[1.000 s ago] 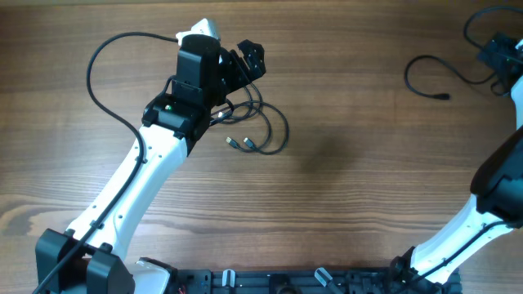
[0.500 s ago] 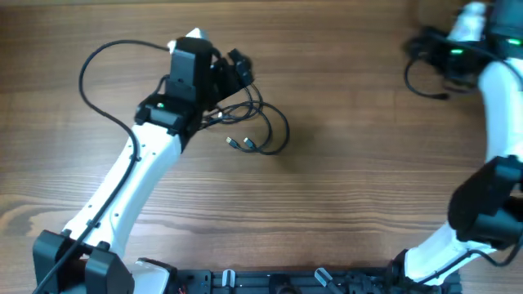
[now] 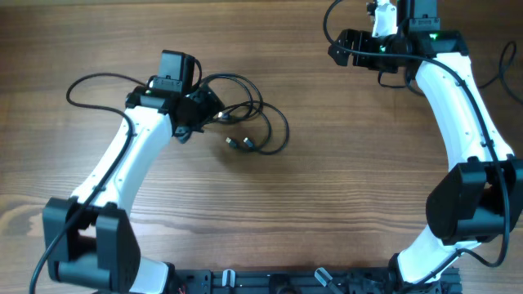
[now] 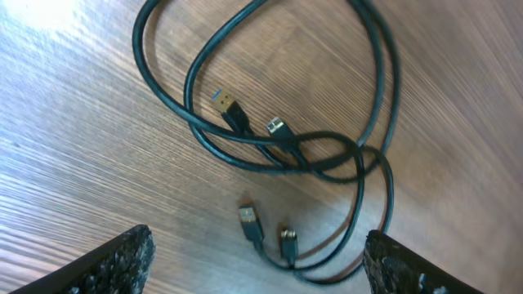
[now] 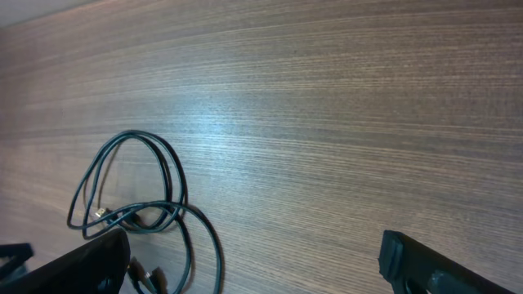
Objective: Untangle cables
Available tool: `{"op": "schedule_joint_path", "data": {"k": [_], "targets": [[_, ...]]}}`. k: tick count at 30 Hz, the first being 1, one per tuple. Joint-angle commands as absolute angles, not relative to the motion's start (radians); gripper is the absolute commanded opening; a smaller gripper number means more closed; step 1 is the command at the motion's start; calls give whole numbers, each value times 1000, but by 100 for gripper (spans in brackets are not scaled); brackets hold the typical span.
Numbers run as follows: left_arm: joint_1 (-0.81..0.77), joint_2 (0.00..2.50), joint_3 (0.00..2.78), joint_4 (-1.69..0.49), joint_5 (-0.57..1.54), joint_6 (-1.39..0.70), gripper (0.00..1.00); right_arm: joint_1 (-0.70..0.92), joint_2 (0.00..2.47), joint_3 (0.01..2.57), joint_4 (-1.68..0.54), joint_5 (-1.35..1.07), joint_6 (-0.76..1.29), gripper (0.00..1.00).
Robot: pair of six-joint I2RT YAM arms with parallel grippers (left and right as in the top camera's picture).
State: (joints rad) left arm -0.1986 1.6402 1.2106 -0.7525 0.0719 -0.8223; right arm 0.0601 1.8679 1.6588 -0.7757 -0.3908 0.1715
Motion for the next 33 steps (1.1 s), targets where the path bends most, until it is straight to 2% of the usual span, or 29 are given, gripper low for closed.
{"op": "schedule_joint_path", "data": {"k": [1, 3, 6, 8, 10, 11, 15, 21, 22, 23, 26, 28, 31, 33], "targets": [[-263, 1736, 1209, -685, 46, -1158, 56, 60, 1861, 1660, -772, -374, 182, 100], [-302, 1773, 1209, -637, 46, -1168, 57, 60, 1861, 1660, -776, -374, 159, 100], [-348, 1803, 1209, -623, -7, -1169, 52, 60, 1861, 1660, -798, -369, 130, 100], [-356, 1813, 1209, -624, -58, -1229, 52, 60, 1861, 1660, -805, -356, 130, 100], [-356, 1816, 1209, -616, -71, -1292, 59, 60, 1861, 1660, -809, -355, 129, 100], [-358, 1818, 1209, -612, -87, -1292, 60, 60, 1861, 1660, -810, -355, 125, 100], [-358, 1820, 1209, -608, -159, -1292, 60, 60, 1861, 1660, -820, -338, 99, 100], [-364, 1821, 1209, -586, -150, -1292, 57, 60, 1861, 1660, -828, -337, 97, 100], [-364, 1821, 1209, -578, -146, -1292, 61, 60, 1861, 1660, -829, -337, 97, 100], [-365, 1821, 1209, -571, -118, -1292, 59, 60, 1861, 1660, -833, -336, 97, 100], [-365, 1821, 1209, -595, -34, -1291, 70, 60, 1861, 1660, -850, -336, 96, 100], [-364, 1821, 1209, -566, -41, -1292, 53, 60, 1861, 1660, -850, -337, 89, 100], [-364, 1822, 1209, -518, -73, -1308, 52, 60, 1861, 1660, -848, -337, 110, 100], [-365, 1822, 1209, -513, -76, -1394, 52, 60, 1861, 1660, -847, -337, 112, 100]]}}
